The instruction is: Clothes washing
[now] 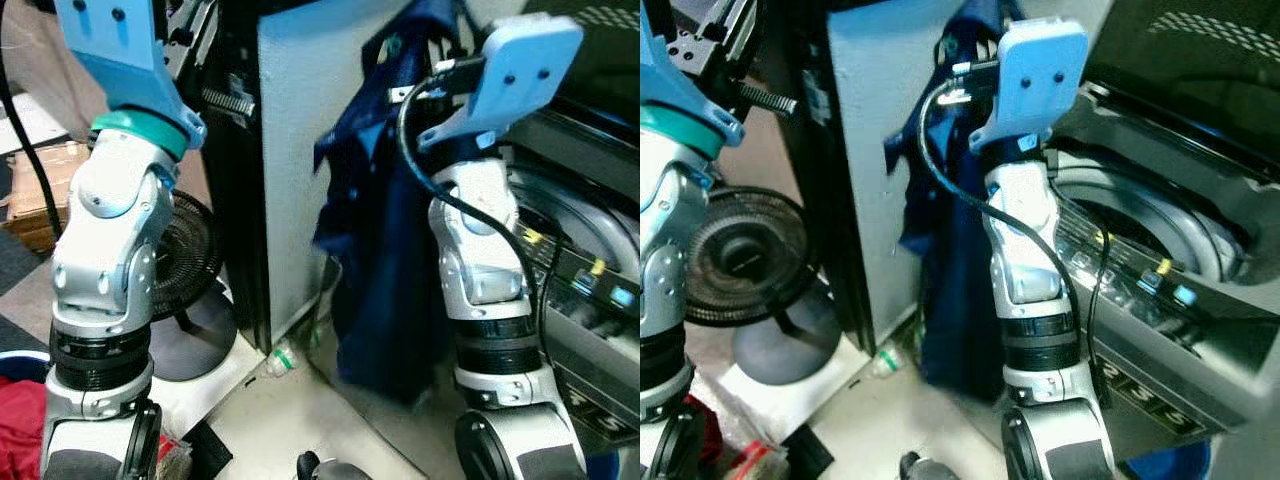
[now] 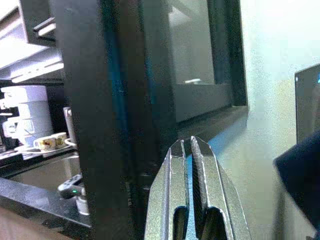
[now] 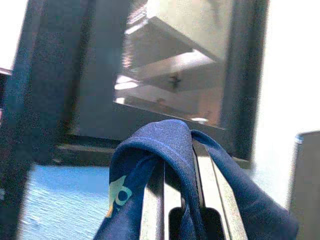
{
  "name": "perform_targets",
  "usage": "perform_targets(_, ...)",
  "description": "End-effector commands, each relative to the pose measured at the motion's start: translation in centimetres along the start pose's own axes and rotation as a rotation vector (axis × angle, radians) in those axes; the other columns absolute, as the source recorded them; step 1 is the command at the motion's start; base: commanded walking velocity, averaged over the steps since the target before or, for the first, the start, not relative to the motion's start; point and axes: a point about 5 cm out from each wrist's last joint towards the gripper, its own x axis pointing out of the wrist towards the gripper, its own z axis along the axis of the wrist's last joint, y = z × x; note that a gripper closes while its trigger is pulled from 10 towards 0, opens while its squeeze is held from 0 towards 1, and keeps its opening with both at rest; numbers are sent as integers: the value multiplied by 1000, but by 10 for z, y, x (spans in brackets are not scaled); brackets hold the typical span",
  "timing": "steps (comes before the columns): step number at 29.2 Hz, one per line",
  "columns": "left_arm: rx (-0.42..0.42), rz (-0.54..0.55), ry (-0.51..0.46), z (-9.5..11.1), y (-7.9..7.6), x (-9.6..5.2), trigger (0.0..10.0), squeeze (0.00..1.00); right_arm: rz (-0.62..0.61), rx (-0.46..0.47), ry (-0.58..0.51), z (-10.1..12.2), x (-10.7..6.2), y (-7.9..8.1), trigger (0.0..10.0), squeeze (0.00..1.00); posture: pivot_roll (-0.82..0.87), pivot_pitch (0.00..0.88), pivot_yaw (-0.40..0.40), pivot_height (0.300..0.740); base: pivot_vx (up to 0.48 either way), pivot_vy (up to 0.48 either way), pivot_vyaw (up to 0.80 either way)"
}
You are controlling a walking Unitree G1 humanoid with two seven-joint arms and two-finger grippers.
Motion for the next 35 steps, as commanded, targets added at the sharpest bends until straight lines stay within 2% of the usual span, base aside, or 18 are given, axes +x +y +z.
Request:
perform_targets(1,0,-2,6,-2,-1,1,10000,0,-22,7,-4,1,-1,-5,10000,0,64,0,22,740,0,0,-750)
perform_targets(9,-1,58,61,-13,7,0,10000,0,-38,5,20,-4,-5,-10,10000,0,68,0,17,740,0,0,-755)
perform_targets(21,-16,64,38,-12,7,3,10000,0,-54,30,42,-9,-3,-11,10000,0,72,0,14,740,0,0,-760)
perform_targets(35,-21,69,33,-12,8,3,10000,0,-107,69,73,-14,-4,-20,10000,0,73,0,12,740,0,0,-763)
